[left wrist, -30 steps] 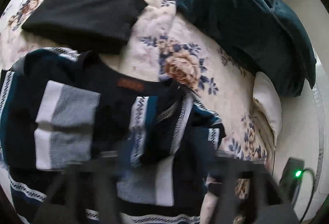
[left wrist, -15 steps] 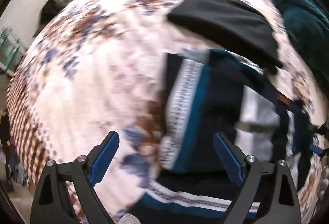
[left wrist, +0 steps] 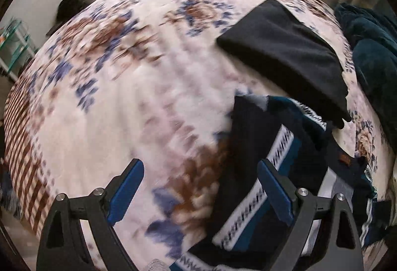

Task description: Fold small clothes

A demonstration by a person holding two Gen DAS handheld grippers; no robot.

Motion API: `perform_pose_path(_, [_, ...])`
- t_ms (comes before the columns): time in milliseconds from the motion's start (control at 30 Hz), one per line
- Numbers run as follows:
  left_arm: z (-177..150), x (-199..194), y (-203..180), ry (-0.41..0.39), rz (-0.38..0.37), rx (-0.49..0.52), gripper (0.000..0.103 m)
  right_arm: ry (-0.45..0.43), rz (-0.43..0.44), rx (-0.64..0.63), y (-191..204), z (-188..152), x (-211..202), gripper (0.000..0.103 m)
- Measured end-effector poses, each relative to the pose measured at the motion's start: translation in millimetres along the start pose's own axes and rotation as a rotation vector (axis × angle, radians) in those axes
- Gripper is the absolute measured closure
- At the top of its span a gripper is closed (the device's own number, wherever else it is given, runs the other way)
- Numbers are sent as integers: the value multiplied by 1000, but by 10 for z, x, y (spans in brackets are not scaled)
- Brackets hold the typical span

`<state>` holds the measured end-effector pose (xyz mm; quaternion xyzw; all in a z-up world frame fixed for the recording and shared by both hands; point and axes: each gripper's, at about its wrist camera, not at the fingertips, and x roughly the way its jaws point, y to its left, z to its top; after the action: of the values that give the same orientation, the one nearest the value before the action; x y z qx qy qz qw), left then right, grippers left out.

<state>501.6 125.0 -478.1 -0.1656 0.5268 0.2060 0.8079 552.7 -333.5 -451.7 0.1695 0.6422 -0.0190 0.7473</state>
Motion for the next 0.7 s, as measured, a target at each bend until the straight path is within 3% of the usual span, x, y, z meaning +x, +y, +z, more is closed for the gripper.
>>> perform_pose_path(133, [88,237,-237,29,-4,62,10,51,-51,58,-388,-102,159,91])
perform_pose_path(233, [117,406,-374,40,8,114,10,71,-38,134,-605,-109,277,91])
perform_pose_path(333, [71,641,-476,73,58,188,10,94,-26,133,-668,-106,374,89])
perform_pose_path(400, [38,739,-468,107,66,207,10,143,-32,144,-733,-88,488,66])
perform_pose_path(433, [35,725,-449,108,61,203,10,154,-34,161,-786,-83,500,62])
perform_pose_path(600, [9,405,-397,32,6,197,10,46,25,222,-939,-120,160,59])
perform_pose_path(667, [-43,433,-447,34,37,240,10,32,73,196,-909,-150,138,59])
perform_pose_path(700, [-101,568,-463,71,74,272,10,48,93,162,-872,-173,205,59])
